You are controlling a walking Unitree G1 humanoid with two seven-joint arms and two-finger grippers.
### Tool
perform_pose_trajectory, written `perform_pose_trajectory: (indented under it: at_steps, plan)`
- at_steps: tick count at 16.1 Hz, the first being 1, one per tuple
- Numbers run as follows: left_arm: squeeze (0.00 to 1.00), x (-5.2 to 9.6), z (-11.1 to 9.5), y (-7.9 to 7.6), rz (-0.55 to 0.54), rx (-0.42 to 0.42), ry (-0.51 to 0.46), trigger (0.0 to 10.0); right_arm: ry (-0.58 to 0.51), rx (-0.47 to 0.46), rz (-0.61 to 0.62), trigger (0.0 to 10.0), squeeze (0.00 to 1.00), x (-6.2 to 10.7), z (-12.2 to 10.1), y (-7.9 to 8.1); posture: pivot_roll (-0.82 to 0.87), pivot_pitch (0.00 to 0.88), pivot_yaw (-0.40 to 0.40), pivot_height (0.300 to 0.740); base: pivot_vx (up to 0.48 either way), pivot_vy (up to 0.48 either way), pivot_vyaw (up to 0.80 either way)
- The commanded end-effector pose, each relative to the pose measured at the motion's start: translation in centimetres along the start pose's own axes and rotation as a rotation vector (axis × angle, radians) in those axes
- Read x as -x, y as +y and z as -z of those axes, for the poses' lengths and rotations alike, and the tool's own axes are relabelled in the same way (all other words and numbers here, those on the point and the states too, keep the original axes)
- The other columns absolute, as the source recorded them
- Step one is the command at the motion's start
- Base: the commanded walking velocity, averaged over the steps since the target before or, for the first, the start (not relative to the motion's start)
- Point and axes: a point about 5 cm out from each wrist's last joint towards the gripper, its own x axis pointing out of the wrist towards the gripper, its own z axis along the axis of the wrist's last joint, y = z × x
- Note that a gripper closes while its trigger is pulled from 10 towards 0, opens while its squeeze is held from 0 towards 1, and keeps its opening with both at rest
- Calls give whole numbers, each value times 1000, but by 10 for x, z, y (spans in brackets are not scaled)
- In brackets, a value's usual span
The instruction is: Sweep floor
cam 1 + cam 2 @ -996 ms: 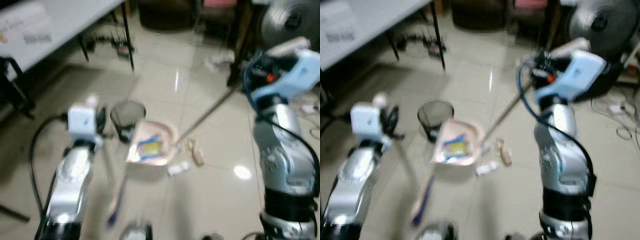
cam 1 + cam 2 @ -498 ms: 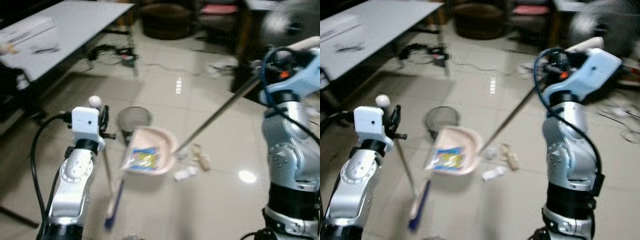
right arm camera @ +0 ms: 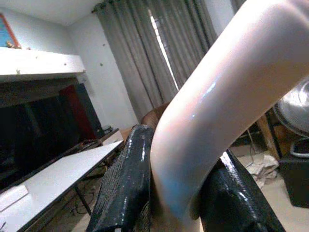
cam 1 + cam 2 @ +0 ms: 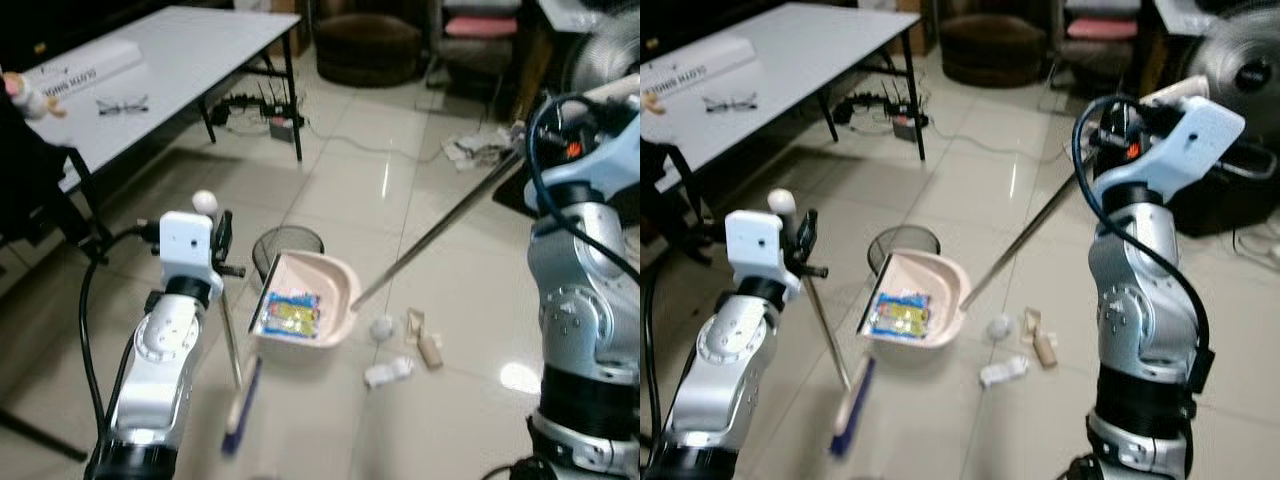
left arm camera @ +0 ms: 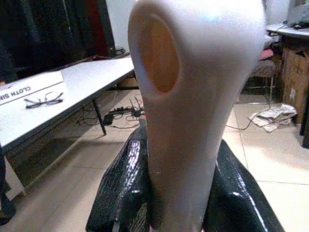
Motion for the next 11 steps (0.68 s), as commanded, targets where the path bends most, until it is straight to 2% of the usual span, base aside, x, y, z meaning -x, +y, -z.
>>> perform_pose_trajectory:
  at_steps: [1,11]
  plan:
    - [0,-1,-9,6,-18,-23,-34,10000,-30,-32,-55,10000,0,0,-7,13,-8,47,48,740,405,0,0]
    - [0,0,-6,2,6,-18,-26,10000,-50,-70,-30,10000,0,-3,-15,10,-14,52,54,740,405,0,0]
